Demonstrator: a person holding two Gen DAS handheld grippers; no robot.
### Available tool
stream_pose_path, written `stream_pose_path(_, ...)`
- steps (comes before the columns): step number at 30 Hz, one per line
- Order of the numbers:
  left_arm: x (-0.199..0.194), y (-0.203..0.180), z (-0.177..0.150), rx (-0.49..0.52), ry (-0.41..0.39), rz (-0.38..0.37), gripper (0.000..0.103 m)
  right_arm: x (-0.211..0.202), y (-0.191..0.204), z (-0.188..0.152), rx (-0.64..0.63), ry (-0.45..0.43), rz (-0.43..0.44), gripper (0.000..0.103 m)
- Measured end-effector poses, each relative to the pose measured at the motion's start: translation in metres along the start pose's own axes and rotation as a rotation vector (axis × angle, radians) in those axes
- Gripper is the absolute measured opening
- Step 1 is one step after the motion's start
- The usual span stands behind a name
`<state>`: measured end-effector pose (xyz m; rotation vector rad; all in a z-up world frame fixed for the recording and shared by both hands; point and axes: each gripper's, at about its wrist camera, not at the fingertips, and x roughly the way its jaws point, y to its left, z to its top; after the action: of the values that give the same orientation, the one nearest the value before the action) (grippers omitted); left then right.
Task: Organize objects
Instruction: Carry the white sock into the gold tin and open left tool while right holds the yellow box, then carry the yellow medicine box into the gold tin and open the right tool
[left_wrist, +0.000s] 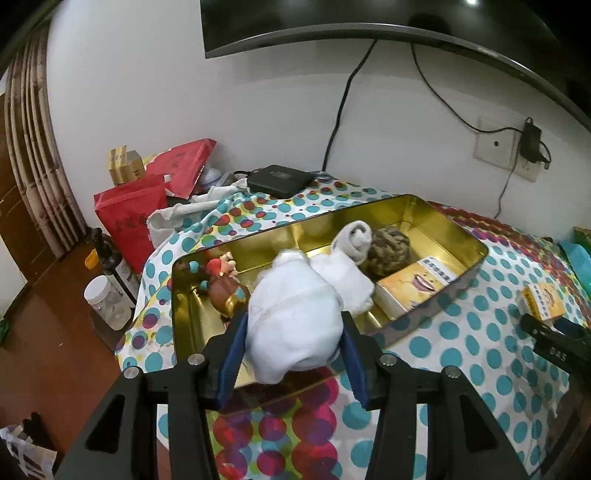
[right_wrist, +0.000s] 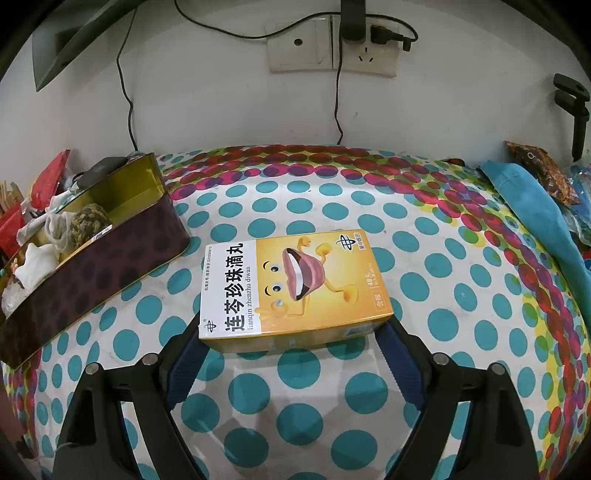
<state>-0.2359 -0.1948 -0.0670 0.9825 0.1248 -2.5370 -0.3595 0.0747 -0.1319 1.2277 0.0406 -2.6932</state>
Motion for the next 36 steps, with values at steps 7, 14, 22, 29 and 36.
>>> stream_pose_path(7,0.023,0.016,0.006,-0.042,0.02,0.013,0.049,-0.001,0.003,-0.001,-0.016,-0.003,-0.006,0.086)
stream_pose_path(14,0.049,0.036,0.018,-0.066,0.034,0.033,0.05,-0.004,0.015,-0.001,-0.072,-0.022,-0.044,0.086)
stream_pose_path(22,0.048,0.035,0.022,-0.058,0.02,0.019,0.05,-0.004,0.013,-0.002,-0.07,-0.025,-0.042,0.086)
stream_pose_path(29,0.034,0.041,0.031,-0.102,-0.072,-0.054,0.081,-0.005,0.012,-0.002,-0.066,-0.025,-0.047,0.086)
stream_pose_path(36,0.009,0.055,0.037,-0.125,-0.142,-0.04,0.103,-0.005,0.012,-0.001,-0.063,-0.02,-0.037,0.086)
